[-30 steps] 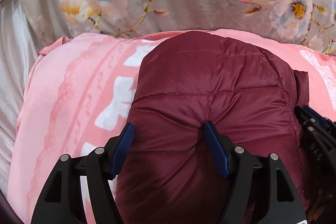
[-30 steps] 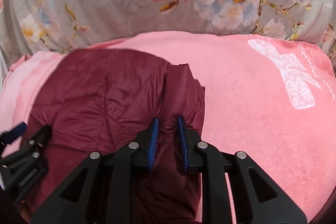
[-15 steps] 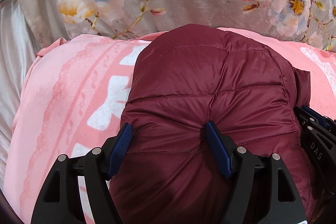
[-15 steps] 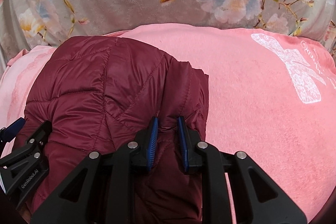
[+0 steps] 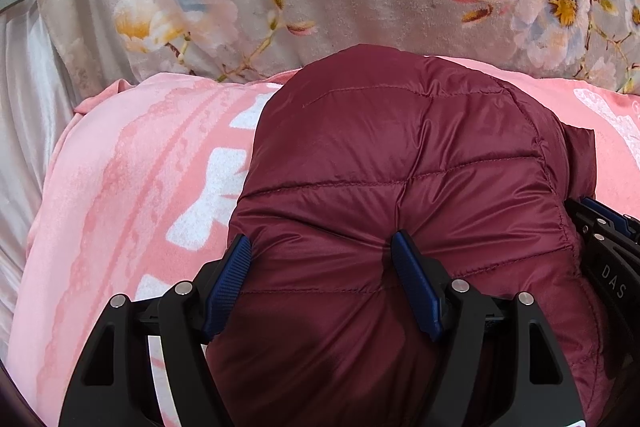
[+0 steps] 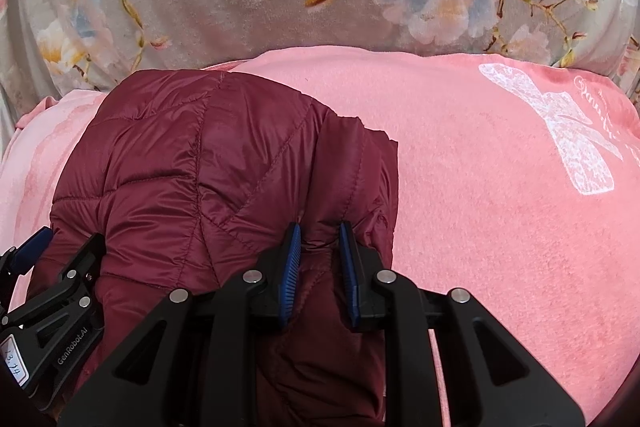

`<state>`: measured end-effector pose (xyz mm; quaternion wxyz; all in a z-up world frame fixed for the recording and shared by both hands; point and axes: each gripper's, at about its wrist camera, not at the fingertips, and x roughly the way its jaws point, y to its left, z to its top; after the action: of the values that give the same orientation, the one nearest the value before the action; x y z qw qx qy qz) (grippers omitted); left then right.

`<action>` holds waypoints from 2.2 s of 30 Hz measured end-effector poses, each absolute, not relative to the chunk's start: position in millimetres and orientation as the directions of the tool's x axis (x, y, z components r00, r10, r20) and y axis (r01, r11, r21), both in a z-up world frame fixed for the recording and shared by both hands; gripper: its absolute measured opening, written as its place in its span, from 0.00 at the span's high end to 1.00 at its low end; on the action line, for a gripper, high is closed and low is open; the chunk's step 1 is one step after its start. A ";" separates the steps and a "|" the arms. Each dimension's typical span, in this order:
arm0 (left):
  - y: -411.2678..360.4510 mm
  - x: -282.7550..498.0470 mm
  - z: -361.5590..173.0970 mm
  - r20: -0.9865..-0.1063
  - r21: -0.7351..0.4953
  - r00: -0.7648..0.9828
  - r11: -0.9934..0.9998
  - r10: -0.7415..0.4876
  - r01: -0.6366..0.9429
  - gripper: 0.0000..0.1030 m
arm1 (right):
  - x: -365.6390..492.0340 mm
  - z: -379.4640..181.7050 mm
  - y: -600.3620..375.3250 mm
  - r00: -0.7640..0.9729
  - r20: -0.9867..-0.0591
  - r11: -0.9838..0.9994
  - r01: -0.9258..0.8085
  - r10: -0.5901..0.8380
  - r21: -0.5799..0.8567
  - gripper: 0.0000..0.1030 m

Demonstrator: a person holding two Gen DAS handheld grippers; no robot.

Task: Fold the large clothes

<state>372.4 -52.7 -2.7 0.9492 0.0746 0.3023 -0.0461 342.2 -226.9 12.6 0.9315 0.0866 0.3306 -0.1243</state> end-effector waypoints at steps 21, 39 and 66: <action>-24.3 278.3 23.7 -0.583 0.077 0.808 0.984 -0.085 0.160 0.27 | 223.4 38.3 -200.1 0.761 -0.641 0.977 0.197 -0.104 0.076 0.73; -18.1 162.2 -17.7 -0.590 0.101 0.805 0.983 -0.063 0.151 0.21 | 100.6 13.6 -162.9 0.779 -0.600 0.974 0.225 -0.181 -0.001 0.26; -17.6 141.9 -23.8 -0.586 0.110 0.809 0.987 -0.028 0.114 0.18 | 84.9 10.1 -145.2 0.773 -0.601 0.973 0.229 -0.202 -0.033 0.13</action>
<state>141.9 -17.6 -23.8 0.9486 0.0701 0.3064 -0.0373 84.9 -145.2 10.1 0.9414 0.0210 0.3165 -0.1145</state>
